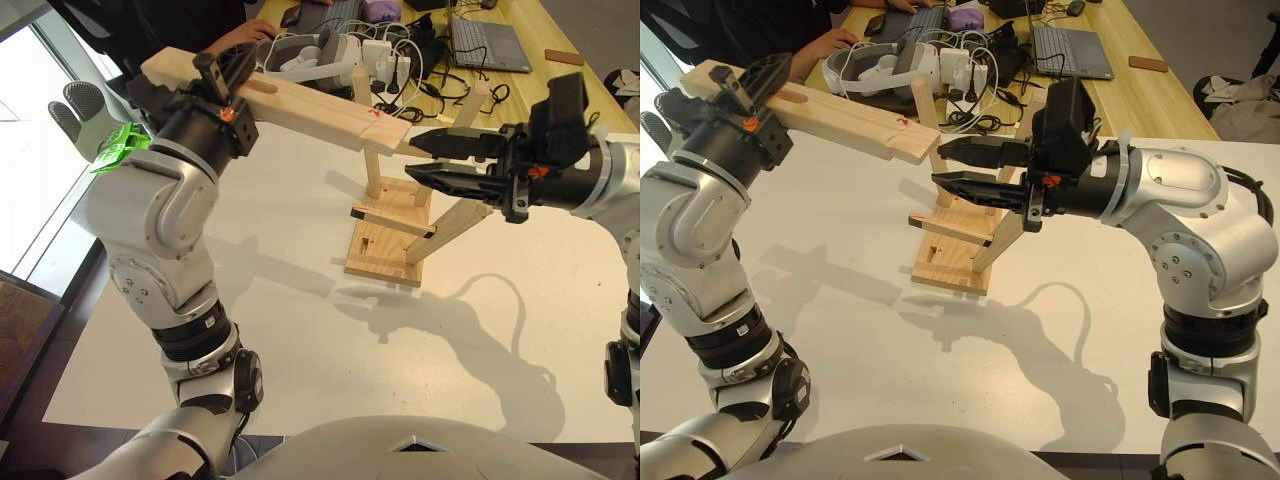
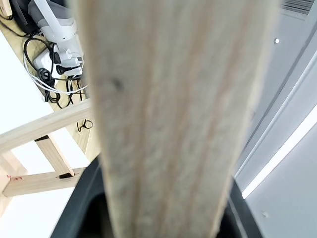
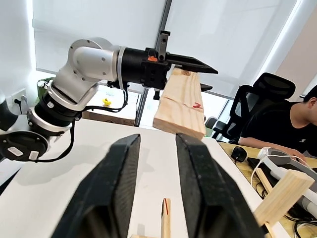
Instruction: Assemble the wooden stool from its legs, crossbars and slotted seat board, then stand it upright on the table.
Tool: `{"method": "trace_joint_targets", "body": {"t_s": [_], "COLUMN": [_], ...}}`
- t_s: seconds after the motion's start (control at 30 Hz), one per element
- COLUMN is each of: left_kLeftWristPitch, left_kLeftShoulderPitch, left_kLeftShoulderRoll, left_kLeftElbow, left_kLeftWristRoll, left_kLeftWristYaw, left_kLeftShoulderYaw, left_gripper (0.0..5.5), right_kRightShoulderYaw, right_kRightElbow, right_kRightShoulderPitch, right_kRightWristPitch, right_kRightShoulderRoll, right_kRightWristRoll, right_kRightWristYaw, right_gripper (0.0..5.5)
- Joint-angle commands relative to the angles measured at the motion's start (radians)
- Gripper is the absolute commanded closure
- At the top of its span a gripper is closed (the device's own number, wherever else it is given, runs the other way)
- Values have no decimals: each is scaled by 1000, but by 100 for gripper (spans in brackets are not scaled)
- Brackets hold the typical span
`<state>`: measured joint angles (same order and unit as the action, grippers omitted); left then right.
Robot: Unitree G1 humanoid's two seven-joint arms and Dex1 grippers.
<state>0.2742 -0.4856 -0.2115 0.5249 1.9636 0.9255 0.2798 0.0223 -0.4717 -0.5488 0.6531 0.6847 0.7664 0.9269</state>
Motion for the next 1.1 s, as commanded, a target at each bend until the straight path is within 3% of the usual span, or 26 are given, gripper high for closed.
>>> {"method": "trace_joint_targets", "body": {"t_s": [0.03, 0.17, 0.33, 0.4, 0.5, 0.63, 0.8, 1.0, 1.1], "left_kLeftWristPitch": [54, 143, 246, 285, 299, 288, 273, 240, 234], "left_kLeftShoulderPitch": [-32, -54, 40, 115, 236, 329, 339, 358, 369], "left_kLeftShoulderRoll": [-100, -267, -441, -470, -444, -340, -183, 2, 5], "left_kLeftElbow": [-34, -78, -13, 61, 145, 211, 213, 186, 167], "left_kLeftWristRoll": [-35, -162, -483, -625, -775, -920, -1093, -1322, -1476], "left_kLeftWristYaw": [-54, -174, -366, -431, -463, -441, -423, -435, -471], "left_kLeftShoulderYaw": [7, 33, -10, -75, -141, -219, -341, -499, -577], "left_gripper": [449, 449, 449, 450, 450, 450, 450, 450, 450], "right_kRightShoulderYaw": [-11, 37, 173, 195, 192, 126, 0, -154, -205], "right_kRightElbow": [-18, -22, -51, -93, -213, -377, -342, -201, -145], "right_kRightShoulderPitch": [13, 3, -45, -14, 144, 417, 620, 589, 501], "right_kRightWristPitch": [9, 89, 307, 364, 426, 337, 104, -69, -62], "right_kRightShoulderRoll": [37, 108, 165, 200, 286, 461, 573, 539, 434], "right_kRightWristRoll": [-14, 55, 448, 590, 625, 316, -70, -378, -419], "right_kRightWristYaw": [22, 52, -10, -57, -55, 94, 180, 141, 86], "right_gripper": [346, 277, 272, 272, 272, 272, 272, 272, 272]}}
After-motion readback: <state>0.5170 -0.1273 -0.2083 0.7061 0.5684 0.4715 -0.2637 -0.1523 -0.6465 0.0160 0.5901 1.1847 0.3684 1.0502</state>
